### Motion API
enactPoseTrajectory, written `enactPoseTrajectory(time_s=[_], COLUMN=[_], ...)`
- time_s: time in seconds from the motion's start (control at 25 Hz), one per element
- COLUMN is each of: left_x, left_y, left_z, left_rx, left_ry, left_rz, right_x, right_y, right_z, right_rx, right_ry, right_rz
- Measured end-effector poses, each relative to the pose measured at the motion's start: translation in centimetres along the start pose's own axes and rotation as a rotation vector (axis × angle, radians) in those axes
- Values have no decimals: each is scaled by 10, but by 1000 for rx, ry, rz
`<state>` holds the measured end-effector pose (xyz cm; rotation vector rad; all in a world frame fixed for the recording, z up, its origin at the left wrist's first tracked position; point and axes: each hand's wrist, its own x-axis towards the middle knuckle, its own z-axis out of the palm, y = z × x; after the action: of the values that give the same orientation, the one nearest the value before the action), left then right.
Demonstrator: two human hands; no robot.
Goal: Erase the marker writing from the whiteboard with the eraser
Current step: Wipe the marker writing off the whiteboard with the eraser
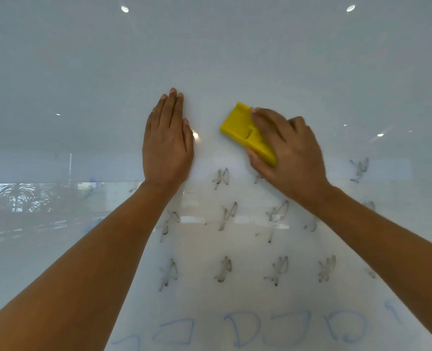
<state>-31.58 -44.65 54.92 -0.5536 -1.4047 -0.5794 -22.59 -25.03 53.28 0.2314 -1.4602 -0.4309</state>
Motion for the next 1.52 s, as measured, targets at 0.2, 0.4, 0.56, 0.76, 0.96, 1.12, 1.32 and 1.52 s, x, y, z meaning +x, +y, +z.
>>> enactPoseTrajectory(time_s=[0.2, 0.4, 0.56, 0.76, 0.96, 1.12, 1.32, 1.52], left_x=[0, -3, -32, -54, -66, -72, -73, -74], left_y=[2, 6, 11, 16, 20, 19, 17, 16], left_z=[-5, -8, -8, -10, -9, -6, -2, -2], left_rx=[-15, 28, 78, 54, 23, -13, -19, -21], left_ry=[-26, -42, -91, -111, -118, -127, -114, -110], left_rz=[-11, -49, 8, 37, 45, 45, 43, 54], right_x=[50, -12, -73, -24, -79, -138, -82, -116], right_y=[50, -17, -13, 34, -18, 18, 77, 6], right_z=[0, -2, -12, -13, -14, -32, -28, -21], right_rx=[-139, -4, 3, -114, -1, -41, -204, -81], right_ry=[68, 18, 18, 83, 19, -69, 152, 79], right_rz=[616, 189, -24, 547, 202, 106, 902, 425])
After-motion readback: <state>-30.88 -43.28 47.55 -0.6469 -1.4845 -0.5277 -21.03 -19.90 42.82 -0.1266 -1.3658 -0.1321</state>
